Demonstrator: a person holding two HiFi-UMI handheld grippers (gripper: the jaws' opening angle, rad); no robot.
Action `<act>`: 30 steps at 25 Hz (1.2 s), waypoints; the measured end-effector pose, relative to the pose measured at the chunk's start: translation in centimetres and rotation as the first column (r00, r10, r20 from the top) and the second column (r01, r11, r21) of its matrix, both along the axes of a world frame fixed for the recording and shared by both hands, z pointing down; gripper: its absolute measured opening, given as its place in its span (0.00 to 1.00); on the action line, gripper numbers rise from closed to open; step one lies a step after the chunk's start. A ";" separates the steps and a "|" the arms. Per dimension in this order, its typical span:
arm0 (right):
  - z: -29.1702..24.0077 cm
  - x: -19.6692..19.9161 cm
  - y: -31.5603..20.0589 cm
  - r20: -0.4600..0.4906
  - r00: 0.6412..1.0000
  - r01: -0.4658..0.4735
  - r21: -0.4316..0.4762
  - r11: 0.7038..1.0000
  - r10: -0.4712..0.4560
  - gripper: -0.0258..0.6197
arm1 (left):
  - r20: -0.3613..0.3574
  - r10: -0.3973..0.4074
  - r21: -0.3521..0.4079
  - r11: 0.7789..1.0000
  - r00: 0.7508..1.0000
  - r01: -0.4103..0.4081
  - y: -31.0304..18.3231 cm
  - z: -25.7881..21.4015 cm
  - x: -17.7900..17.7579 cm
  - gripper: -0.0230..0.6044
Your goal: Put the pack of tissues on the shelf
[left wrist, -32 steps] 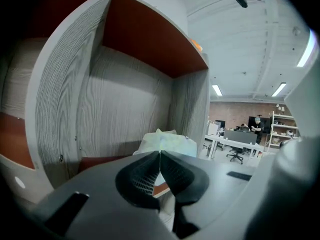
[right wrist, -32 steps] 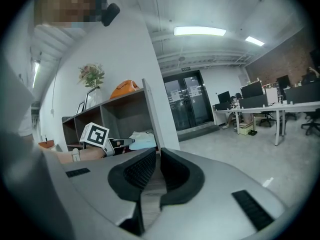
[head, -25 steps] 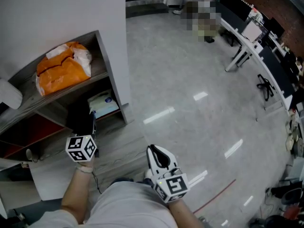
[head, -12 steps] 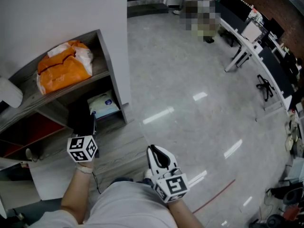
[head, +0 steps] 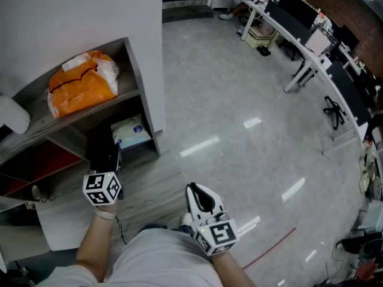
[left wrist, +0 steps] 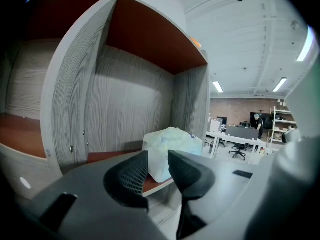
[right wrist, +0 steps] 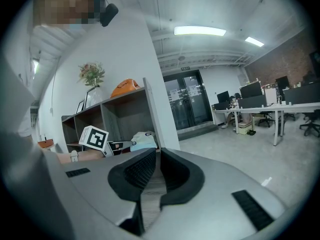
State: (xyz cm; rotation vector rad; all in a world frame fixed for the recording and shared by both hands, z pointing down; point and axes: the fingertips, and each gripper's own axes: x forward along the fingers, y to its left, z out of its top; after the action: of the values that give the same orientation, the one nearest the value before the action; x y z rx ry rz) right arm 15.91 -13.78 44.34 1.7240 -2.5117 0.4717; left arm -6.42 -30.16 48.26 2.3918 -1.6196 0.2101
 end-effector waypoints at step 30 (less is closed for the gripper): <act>-0.3 -14.3 -2.5 0.069 0.910 0.408 0.034 0.913 -0.409 0.10 | -0.045 -0.075 -0.032 0.997 0.996 0.074 14.2 -2.9 -6.3 0.18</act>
State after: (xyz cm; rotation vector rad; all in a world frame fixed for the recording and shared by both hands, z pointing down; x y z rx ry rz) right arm 1.64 -16.29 44.02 1.1464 -2.8303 0.4836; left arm -12.74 -15.98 45.39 2.2921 -1.6694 0.1628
